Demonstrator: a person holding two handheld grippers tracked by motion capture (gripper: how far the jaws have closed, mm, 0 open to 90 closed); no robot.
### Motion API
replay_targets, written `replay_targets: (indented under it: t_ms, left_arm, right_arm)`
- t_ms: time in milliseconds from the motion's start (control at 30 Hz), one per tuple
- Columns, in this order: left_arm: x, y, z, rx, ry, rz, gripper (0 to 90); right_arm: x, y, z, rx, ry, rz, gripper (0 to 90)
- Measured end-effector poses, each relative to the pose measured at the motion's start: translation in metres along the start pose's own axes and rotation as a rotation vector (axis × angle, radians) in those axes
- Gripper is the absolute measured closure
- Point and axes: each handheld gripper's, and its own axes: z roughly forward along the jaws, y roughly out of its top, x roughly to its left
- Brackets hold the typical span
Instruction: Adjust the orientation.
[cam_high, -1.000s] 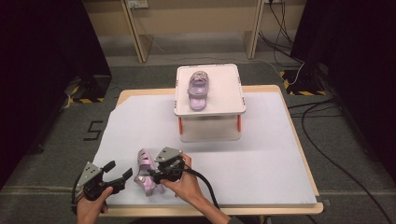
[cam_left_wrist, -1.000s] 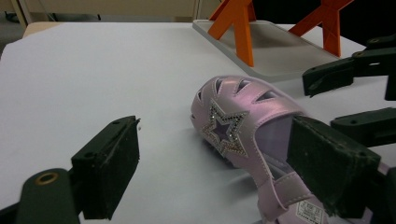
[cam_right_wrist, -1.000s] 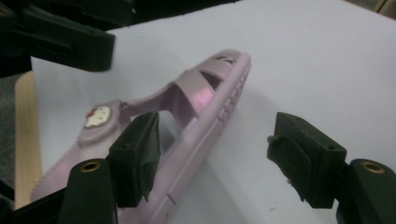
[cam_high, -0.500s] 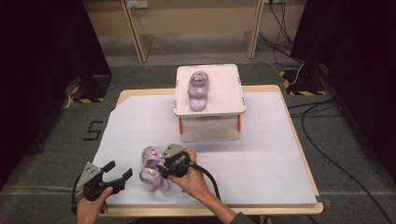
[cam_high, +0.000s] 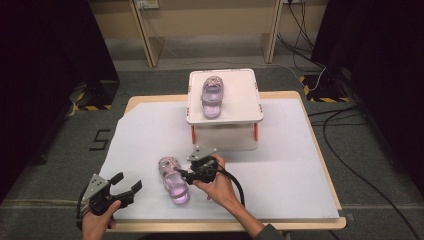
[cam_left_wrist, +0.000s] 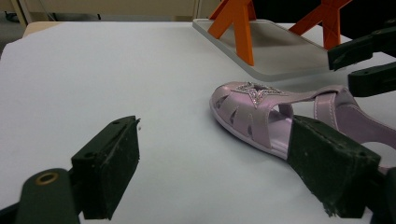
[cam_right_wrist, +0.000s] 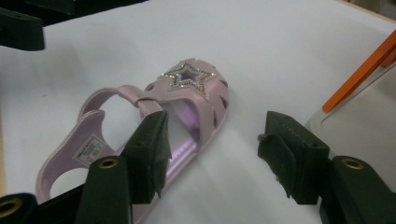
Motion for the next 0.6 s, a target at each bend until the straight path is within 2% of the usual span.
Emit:
replay_targets:
  t_ms: [67, 133, 200, 367, 600]
  left_arm:
    - [0.000, 0.000, 0.000, -0.001, -0.001, -0.001, 16.5]
    - [-0.001, 0.000, 0.000, -0.001, -0.001, 0.000, 16.5]
    - [0.000, 0.000, 0.000, -0.002, -0.002, -0.003, 16.5]
    - [0.000, 0.000, 0.000, -0.002, -0.003, -0.002, 16.5]
    - [0.001, 0.000, 0.000, 0.000, 0.002, -0.007, 16.5]
  right_arm:
    - [0.000, 0.000, -0.003, -0.016, 0.006, -0.010, 41.2]
    - [0.001, 0.001, -0.005, -0.017, 0.009, -0.001, 41.1]
    - [0.008, 0.005, -0.005, -0.037, 0.031, -0.020, 40.4]
    - [0.020, 0.008, -0.001, -0.029, 0.047, -0.065, 40.2]
    - [0.026, 0.008, 0.009, -0.010, 0.048, -0.084, 40.7]
